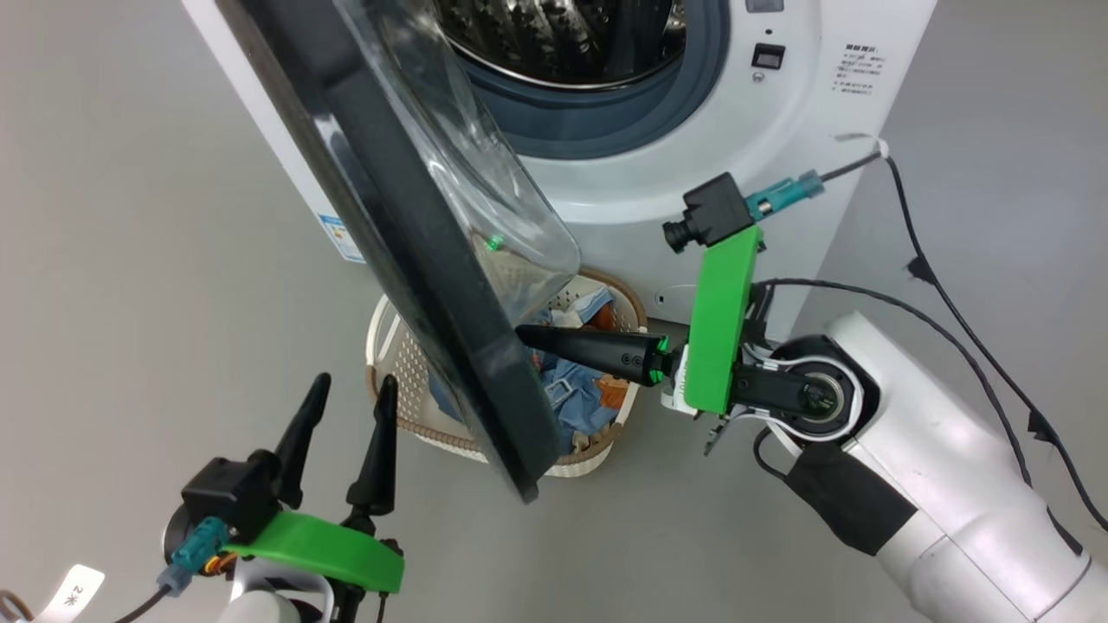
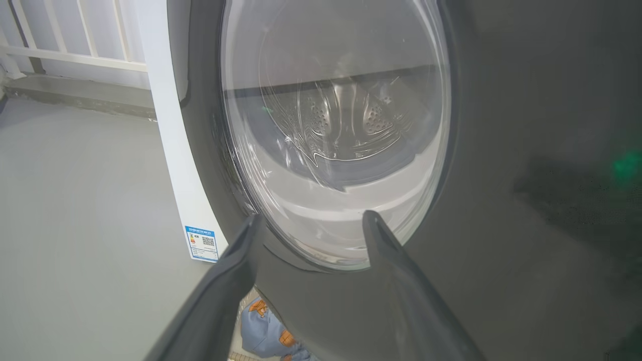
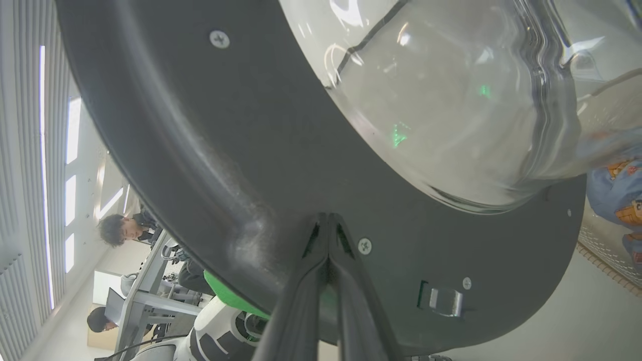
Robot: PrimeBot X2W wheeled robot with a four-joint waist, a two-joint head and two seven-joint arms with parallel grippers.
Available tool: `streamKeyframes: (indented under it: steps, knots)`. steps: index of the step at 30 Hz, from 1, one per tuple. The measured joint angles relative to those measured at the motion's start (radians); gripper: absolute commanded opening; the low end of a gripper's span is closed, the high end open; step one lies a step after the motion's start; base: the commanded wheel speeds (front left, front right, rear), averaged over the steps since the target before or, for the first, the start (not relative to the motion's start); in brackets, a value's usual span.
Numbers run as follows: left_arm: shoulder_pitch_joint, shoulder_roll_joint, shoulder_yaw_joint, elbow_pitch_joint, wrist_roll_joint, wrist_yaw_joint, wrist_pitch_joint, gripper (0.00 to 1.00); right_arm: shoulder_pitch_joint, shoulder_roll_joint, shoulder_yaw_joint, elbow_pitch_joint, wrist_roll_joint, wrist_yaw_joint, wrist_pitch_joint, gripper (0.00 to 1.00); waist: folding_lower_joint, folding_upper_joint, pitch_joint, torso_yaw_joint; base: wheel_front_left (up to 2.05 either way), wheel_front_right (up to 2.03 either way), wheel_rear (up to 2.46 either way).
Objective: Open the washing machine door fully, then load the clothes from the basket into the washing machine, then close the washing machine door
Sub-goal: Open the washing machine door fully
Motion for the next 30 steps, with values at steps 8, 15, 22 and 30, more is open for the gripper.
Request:
streamKeyframes:
  steps: [8,15,22,30]
  knots:
    - [0.021,0.021,0.003,0.007,0.000,0.000,0.000,1.00,0.050,-0.026,-0.012,0.020,-0.008,0.000,-0.075,0.60,0.0000,0.0000,-0.027,-0.029,0.00,0.00,0.00]
    - [0.030,0.035,0.017,0.010,0.000,0.000,0.000,1.00,0.113,-0.072,-0.015,0.022,-0.034,0.000,-0.164,1.00,0.0000,0.0000,-0.049,-0.068,0.00,0.00,0.00]
    - [0.049,0.045,0.041,0.012,0.000,0.000,0.000,1.00,0.187,-0.125,-0.015,0.021,-0.039,0.000,-0.236,1.00,0.0000,0.0000,-0.072,-0.106,0.00,0.00,0.00]
    - [0.097,0.060,0.081,0.009,0.000,0.000,0.000,1.00,0.269,-0.187,-0.026,0.027,-0.040,0.000,-0.331,1.00,0.0000,0.0000,-0.097,-0.157,0.00,0.00,0.00]
